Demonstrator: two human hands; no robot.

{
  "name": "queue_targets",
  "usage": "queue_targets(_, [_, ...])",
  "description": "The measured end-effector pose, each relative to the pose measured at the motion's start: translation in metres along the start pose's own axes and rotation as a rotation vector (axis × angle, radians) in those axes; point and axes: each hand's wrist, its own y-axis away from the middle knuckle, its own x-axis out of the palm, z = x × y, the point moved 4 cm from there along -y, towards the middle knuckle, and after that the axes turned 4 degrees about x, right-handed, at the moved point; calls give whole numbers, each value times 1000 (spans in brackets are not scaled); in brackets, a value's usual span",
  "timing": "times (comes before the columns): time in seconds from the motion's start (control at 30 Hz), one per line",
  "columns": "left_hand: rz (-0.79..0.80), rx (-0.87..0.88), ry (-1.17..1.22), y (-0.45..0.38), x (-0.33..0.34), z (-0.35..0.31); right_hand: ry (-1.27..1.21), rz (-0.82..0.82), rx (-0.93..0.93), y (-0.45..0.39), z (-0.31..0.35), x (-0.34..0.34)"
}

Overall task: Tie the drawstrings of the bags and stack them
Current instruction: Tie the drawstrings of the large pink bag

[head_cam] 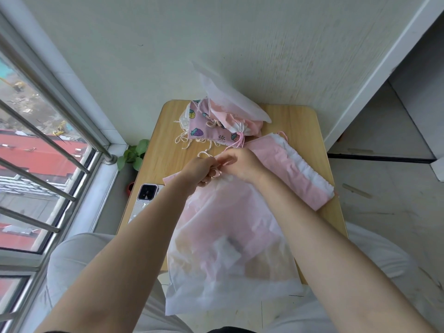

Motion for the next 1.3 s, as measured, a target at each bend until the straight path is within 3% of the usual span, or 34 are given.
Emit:
queue_targets(0.17, [18,13,0,-1,1,-2,18,-107,4,1,-4,-4])
queue_targets(0.37, [-88,135,-65,-8,-3,2,12,-195,119,8,-17,-25])
queue_targets(0.53, [-81,266,-140,-5,5,-5,-166,-8,85,7,-8,-16])
queue_targets(0.67, [-92,316,-289,-3,4,-14,-54,68,31,4,1,-8])
queue_targets(0.8, [-134,305,-304,-3,-1,-14,58,-12,-2,7,9,-11])
queue_targets(0.97, [-160,272,-82,4,-2,-13,152,-97,-27,9,9,-14])
queue_targets(1.3, [-142,164,-368,4,0,-15,277,-172,-77,13,11,-14])
